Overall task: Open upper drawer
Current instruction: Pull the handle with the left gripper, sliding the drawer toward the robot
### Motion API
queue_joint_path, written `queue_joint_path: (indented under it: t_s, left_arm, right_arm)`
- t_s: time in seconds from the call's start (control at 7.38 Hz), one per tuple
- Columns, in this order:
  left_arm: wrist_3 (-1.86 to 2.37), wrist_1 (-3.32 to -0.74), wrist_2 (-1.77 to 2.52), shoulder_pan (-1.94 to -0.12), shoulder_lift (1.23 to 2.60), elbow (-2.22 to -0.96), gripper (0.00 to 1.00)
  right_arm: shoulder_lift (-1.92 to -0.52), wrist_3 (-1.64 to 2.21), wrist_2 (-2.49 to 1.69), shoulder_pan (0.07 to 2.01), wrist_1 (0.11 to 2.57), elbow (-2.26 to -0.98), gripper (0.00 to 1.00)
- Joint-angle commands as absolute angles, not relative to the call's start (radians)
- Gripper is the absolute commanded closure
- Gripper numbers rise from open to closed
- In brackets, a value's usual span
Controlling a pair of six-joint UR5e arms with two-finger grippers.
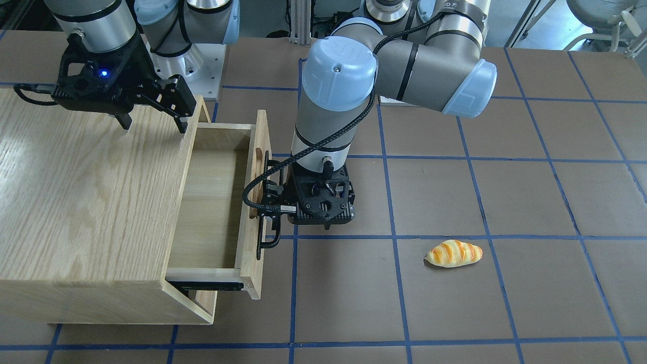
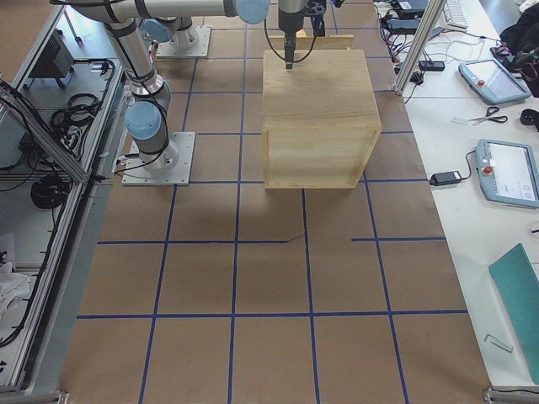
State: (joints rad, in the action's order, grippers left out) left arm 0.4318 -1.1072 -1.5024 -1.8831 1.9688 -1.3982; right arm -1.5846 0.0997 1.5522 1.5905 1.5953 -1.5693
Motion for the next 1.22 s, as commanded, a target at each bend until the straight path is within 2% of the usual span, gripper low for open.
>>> queue_joint_path:
  t_s: [0.0, 1.08]
  left_arm:
    - [0.399, -1.126, -1.506, -1.859, 1.954, -1.397, 0.0]
    - [0.322, -1.144, -1.532, -1.824, 1.934, -1.405, 0.0]
  right_arm:
    - [-1.585, 0.1, 1.552, 1.591, 1.595, -1.569, 0.0]
    - [-1.585, 0.1, 1.552, 1.591, 1.595, -1.569, 0.0]
